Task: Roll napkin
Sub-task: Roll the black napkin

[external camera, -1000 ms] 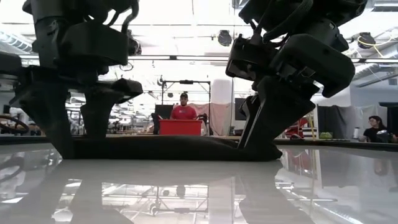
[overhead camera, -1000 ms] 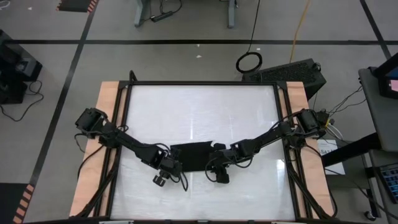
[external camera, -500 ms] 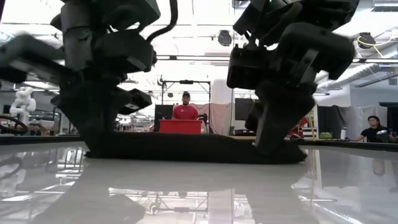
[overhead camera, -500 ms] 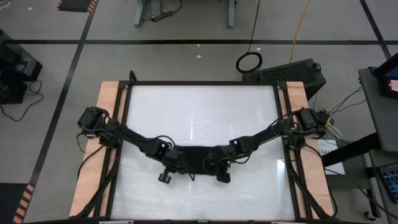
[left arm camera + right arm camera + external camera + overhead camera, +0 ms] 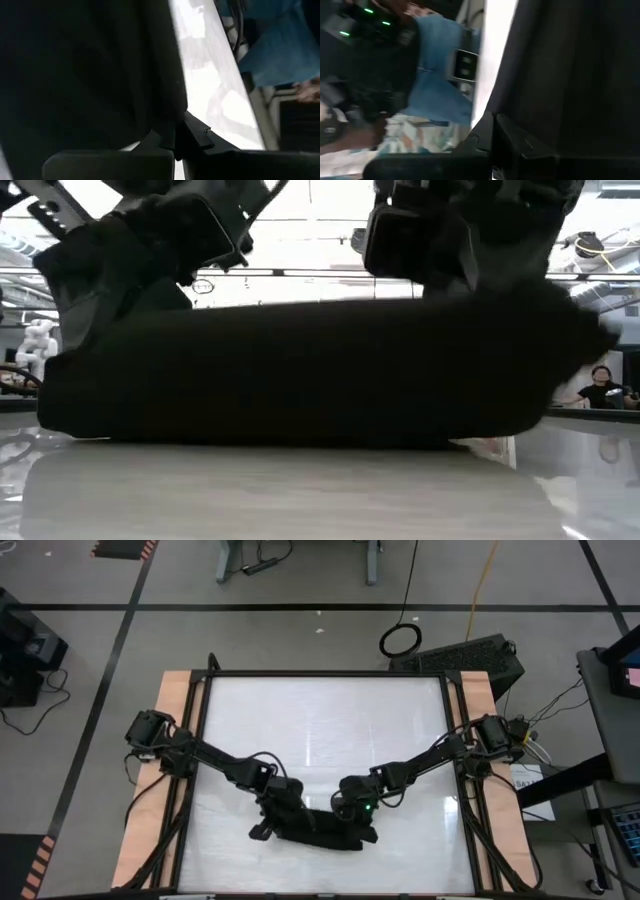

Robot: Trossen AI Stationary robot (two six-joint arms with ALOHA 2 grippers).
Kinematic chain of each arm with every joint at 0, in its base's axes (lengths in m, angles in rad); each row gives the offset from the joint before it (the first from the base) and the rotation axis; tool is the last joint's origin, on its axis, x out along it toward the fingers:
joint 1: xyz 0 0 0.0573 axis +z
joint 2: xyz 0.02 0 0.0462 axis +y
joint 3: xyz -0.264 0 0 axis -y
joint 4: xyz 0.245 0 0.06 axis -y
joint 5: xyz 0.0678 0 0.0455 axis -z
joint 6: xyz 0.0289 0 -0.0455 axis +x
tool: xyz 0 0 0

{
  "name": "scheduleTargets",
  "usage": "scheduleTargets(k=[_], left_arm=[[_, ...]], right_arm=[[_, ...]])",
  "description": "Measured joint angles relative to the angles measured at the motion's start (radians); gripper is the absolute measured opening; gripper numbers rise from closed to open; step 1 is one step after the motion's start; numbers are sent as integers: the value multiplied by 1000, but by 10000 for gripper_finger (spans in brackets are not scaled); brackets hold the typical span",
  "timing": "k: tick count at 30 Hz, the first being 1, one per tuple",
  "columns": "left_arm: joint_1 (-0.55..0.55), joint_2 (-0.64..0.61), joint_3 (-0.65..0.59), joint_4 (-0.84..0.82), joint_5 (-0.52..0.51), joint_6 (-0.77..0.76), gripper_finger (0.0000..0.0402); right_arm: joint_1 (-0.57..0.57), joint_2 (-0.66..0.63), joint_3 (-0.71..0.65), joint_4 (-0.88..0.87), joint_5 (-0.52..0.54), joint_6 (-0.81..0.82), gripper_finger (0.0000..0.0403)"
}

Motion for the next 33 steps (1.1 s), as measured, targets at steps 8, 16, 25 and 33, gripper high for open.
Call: scheduleTargets(k=[8, 16, 25, 33], left_arm=[[83, 5, 0, -57, 36, -178, 9], [94, 26, 0, -97, 4, -179, 14], [92, 107, 3, -93, -3, -179, 16], [92, 110, 2, -100, -5, -177, 17]], right_arm=[[-32, -1, 1, -57, 8, 60, 3], [-52, -2, 1, -180, 150, -4, 4], [-50, -3, 1, -183, 213, -68, 4], [-42, -33, 0, -222, 207, -169, 83]])
